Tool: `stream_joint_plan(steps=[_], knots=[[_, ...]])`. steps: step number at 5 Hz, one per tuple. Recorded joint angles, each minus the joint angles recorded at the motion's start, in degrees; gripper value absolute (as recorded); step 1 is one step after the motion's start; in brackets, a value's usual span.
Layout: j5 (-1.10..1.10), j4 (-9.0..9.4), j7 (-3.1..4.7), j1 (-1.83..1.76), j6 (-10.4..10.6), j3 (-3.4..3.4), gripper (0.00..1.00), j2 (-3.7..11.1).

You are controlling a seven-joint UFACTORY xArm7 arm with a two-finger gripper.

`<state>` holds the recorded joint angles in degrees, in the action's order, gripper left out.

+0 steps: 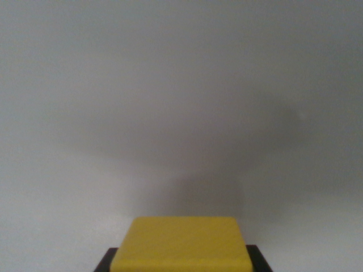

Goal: Pick yellow cube

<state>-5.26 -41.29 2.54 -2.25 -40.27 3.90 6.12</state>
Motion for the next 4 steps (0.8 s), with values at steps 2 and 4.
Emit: stream_joint_plan(steps=[2, 4], knots=[[0.03, -1.12, -0.09, 0.01, -1.66, -0.03, 1.0, -0.54], [0.07, -2.42, -0.19, 0.03, -3.59, -0.06, 1.0, -1.17]])
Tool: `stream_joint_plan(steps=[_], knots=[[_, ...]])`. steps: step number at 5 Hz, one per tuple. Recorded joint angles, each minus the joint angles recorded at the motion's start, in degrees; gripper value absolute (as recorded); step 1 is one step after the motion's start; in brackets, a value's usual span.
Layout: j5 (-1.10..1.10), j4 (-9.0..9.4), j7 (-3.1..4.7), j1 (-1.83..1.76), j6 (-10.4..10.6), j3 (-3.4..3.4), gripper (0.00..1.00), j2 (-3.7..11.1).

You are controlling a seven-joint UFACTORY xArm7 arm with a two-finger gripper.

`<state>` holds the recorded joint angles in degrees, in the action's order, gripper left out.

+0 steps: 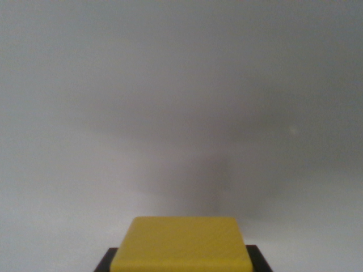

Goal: Pick yellow cube

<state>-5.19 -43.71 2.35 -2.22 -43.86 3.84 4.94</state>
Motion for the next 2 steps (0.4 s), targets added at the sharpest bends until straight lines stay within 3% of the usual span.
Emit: stream_joint_plan(steps=[1, 2], knots=[[0.0, 0.0, 0.0, 0.0, 0.0, 0.0, 1.0, 0.0], [0.04, -1.41, -0.11, 0.02, -2.09, -0.03, 1.0, -0.68]])
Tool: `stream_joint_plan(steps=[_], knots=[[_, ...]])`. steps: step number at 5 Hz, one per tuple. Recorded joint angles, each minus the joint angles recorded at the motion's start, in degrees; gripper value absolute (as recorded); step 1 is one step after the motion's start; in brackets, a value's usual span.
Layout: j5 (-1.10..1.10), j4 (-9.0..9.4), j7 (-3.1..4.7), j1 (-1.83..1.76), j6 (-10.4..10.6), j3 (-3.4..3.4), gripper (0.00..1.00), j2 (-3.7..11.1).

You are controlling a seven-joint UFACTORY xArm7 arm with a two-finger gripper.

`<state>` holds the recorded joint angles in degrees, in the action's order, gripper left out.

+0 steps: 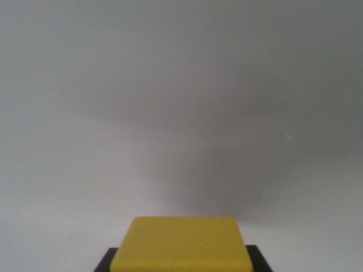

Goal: Pick yellow cube

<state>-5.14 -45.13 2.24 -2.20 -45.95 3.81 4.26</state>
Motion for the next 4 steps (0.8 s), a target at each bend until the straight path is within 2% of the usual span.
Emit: stream_joint_plan(steps=[1, 2, 3, 4], knots=[[0.0, 0.0, 0.0, 0.0, 0.0, 0.0, 1.0, 0.0], [0.04, -1.5, -0.12, 0.02, -2.23, -0.04, 1.0, -0.73], [0.04, -1.5, -0.12, 0.02, -2.23, -0.04, 1.0, -0.73], [0.09, -3.11, -0.24, 0.04, -4.6, -0.07, 1.0, -1.5]])
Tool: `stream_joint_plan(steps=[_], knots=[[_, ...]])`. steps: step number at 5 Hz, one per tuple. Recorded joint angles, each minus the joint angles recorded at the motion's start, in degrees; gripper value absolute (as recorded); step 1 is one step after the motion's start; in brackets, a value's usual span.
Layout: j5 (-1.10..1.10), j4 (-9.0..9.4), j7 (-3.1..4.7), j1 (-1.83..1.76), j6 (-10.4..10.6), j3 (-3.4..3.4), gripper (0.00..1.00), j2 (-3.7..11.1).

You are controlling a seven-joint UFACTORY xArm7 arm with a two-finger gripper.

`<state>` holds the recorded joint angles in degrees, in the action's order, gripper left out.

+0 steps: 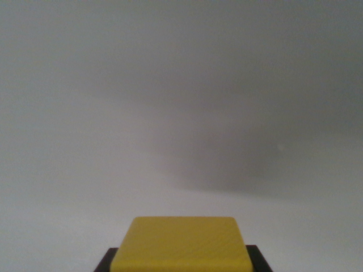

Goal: Pick yellow cube

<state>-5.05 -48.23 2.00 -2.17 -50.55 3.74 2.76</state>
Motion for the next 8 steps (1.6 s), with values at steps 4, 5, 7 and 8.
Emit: stream_joint_plan(steps=[4, 5, 7, 8], knots=[[0.1, -3.37, -0.26, 0.04, -4.99, -0.08, 1.0, -1.63], [0.1, -3.37, -0.26, 0.04, -4.99, -0.08, 1.0, -1.63], [0.15, -5.05, -0.39, 0.06, -7.49, -0.12, 1.0, -2.44], [0.2, -6.86, -0.53, 0.09, -10.17, -0.16, 1.0, -3.32]])
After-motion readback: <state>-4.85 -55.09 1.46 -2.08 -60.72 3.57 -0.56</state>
